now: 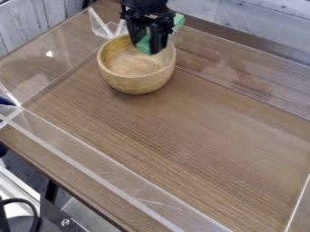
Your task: Put the green block in the brown bowl
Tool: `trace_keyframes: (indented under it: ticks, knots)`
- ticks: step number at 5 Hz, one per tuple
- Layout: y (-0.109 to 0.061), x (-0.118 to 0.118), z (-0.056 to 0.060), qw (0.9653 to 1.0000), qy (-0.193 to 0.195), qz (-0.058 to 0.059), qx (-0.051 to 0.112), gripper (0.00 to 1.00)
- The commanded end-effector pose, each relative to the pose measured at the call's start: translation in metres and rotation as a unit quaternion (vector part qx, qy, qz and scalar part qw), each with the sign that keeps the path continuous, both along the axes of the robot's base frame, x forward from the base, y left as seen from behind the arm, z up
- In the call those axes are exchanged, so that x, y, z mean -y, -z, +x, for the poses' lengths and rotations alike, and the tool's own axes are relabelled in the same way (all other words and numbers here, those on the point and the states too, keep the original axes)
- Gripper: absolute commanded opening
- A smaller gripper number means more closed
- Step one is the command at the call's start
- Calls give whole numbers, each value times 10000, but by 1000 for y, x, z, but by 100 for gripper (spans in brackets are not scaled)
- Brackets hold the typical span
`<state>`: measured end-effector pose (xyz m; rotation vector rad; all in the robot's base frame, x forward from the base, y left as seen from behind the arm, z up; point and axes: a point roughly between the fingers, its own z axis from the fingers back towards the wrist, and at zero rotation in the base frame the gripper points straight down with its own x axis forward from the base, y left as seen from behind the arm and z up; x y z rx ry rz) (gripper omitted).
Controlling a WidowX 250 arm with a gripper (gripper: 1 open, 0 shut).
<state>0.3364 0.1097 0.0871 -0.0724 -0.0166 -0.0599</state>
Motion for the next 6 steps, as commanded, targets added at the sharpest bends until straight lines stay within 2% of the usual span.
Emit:
trace_keyframes:
  ticks: [1,3,6]
  knots:
    - [-18,-13,5,9993,-118,182,317,0]
    - [3,-24,7,9994,-207,259,132,0]
    - [18,-29,7,9992,-266,282,-12,0]
